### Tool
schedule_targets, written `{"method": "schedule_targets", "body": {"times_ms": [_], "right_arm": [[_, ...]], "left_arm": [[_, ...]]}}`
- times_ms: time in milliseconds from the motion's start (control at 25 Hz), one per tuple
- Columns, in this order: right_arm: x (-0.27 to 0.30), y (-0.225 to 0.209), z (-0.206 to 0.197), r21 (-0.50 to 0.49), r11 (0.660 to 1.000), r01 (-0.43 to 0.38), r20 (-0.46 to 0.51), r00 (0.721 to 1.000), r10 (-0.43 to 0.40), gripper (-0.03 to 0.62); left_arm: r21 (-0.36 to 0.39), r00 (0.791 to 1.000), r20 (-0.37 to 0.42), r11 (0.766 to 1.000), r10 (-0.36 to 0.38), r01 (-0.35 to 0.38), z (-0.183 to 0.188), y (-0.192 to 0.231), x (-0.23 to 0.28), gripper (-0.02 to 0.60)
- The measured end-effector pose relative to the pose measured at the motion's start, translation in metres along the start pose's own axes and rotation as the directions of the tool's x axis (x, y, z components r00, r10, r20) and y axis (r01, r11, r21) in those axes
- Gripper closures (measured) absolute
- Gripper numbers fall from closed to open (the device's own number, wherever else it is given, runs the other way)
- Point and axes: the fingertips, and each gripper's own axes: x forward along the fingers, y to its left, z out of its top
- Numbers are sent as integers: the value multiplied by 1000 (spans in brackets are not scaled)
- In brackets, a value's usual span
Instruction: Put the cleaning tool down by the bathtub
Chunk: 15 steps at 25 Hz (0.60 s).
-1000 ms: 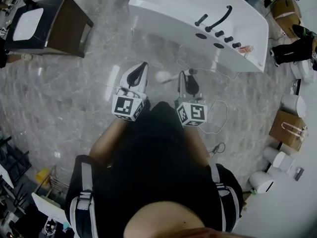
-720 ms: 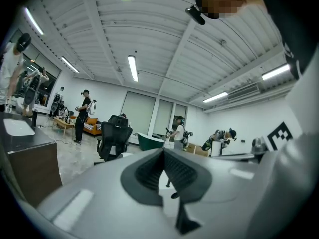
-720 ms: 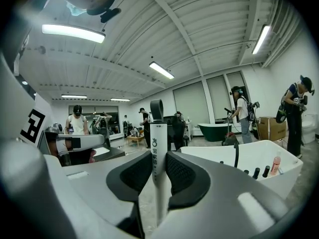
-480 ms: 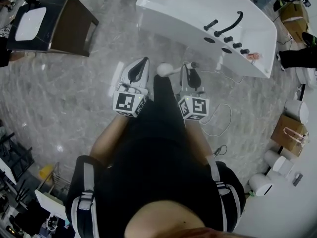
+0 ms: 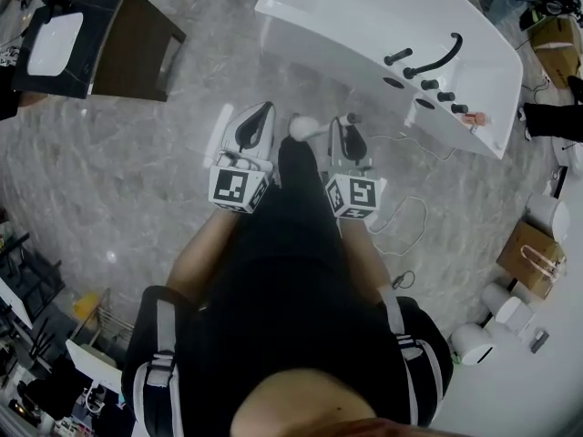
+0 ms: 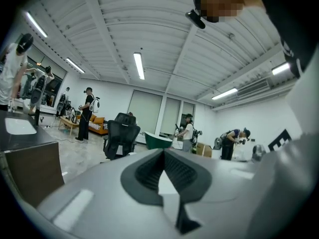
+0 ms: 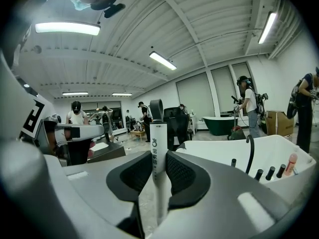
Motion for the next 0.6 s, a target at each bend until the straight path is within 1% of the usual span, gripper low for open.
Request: {"method": "schedule_targets", "body": {"times_ms": [280, 600], "right_arm": [[46, -20, -15, -2, 1000, -8, -40, 999, 8, 503], [102, -33, -50, 12, 1000, -1, -79, 997, 2, 503]], "left_arm": [[0, 999, -15, 1000, 30, -30, -16, 17, 41, 574], [-7, 997, -62, 999, 49, -49, -54, 52, 78, 574]]}}
